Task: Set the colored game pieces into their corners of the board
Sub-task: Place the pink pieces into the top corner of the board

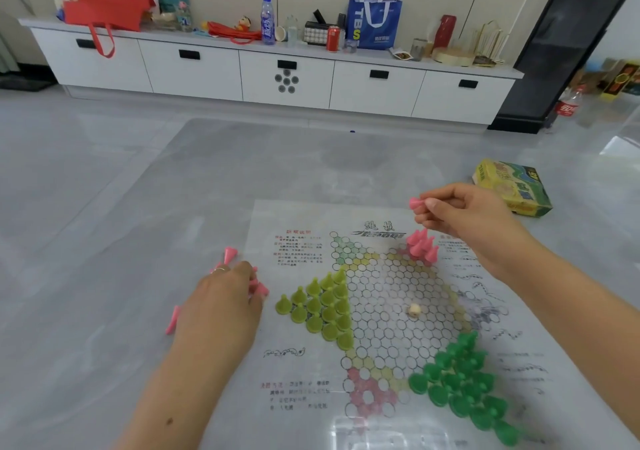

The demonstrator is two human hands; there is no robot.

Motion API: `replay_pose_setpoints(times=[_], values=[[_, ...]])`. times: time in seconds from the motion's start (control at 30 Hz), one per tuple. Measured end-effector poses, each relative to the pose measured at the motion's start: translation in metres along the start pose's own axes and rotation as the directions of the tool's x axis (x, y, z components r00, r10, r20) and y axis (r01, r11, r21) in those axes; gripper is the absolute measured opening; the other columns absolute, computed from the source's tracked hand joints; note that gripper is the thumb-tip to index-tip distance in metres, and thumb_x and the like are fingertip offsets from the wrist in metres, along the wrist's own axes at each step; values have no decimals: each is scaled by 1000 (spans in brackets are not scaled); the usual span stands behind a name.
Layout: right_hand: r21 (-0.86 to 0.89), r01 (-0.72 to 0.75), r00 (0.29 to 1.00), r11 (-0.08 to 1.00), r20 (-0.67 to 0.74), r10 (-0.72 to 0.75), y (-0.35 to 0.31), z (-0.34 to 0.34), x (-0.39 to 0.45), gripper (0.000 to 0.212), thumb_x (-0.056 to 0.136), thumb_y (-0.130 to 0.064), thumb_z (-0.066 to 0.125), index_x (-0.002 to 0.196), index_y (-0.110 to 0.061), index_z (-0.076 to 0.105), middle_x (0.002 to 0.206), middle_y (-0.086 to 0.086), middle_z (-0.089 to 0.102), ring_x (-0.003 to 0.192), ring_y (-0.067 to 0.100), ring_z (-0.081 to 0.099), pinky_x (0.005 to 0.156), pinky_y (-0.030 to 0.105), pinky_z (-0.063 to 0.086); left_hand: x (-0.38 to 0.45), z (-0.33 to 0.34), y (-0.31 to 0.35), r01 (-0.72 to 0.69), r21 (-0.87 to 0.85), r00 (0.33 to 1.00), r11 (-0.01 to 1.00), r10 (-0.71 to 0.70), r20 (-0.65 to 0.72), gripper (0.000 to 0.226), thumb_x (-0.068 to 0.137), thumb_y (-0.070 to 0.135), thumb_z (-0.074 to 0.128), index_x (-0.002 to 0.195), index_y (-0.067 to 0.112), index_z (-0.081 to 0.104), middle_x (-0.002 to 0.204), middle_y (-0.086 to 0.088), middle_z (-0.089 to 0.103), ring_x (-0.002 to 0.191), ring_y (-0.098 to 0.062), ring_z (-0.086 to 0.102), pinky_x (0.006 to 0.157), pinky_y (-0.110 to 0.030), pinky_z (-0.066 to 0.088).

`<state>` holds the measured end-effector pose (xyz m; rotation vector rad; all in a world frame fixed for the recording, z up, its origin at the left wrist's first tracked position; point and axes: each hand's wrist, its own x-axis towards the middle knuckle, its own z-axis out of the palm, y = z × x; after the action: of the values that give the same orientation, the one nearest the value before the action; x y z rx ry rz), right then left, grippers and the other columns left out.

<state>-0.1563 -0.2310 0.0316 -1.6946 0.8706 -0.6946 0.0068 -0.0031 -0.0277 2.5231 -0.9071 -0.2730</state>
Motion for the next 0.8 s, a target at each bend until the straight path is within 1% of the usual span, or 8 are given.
replay_pose_setpoints(times=[0.1,0.2,0.3,0.37,0.43,0.53,0.67,0.8], values=[[-193,6,1000,981,3,-6,2,-2,3,10,88,-4,55,89,-4,64,83,4,70,59,4,61,53,9,49,1,1,2,0,-8,1000,1000,0,-30,18,92,22,46,102,15,59,129,-2,54,117,-22,50,86,-34,40],[-393,34,997,919,75,-5,6,1,4,9,87,-6,57,83,-4,65,73,0,63,43,-5,56,41,7,42,1,-4,6,13,-64,996,998,-19,-82,18,94,24,43,99,12,55,99,-5,56,92,-26,52,76,-34,40],[-521,68,996,851,84,-28,16,6,6,8,84,-6,61,77,-8,66,89,-1,53,51,5,64,49,20,53,-2,-10,8,2,-179,995,984,-19,-97,14,94,24,42,94,18,54,95,-3,59,83,-20,45,74,-31,36],[-546,63,998,835,60,-35,22,8,8,9,82,-7,64,75,-11,67,98,-1,48,54,11,65,50,25,55,-7,-13,11,2,-253,996,967,-23,-81,11,94,24,42,88,24,52,95,-3,62,83,-20,49,74,-30,36],[-566,65,998,822,43,-50,27,10,10,11,81,-8,65,73,-15,67,102,-1,46,52,9,62,45,18,50,-10,-15,16,4,-301,998,954,-25,-64,18,94,24,43,78,30,47,90,0,62,76,-16,52,70,-29,36],[-560,68,998,825,37,-57,29,12,13,13,81,-10,65,71,-18,67,106,0,47,56,15,64,47,18,47,-13,-19,21,4,-338,998,941,-27,-63,24,94,23,45,72,33,44,79,6,60,66,-5,51,56,-26,36],[-540,72,997,839,43,-57,31,12,14,14,81,-11,66,70,-19,67,106,0,48,56,16,64,48,20,47,-14,-23,26,4,-393,996,920,-40,-85,21,93,21,45,76,32,48,77,4,59,60,-8,50,48,-23,31],[-525,80,997,848,48,-64,34,12,14,9,81,-13,66,74,-17,69,104,-2,49,57,14,63,49,19,48,-14,-20,25,0,-413,995,911,-42,-91,5,94,26,44,93,29,48,80,3,59,68,-10,53,59,-27,37]])
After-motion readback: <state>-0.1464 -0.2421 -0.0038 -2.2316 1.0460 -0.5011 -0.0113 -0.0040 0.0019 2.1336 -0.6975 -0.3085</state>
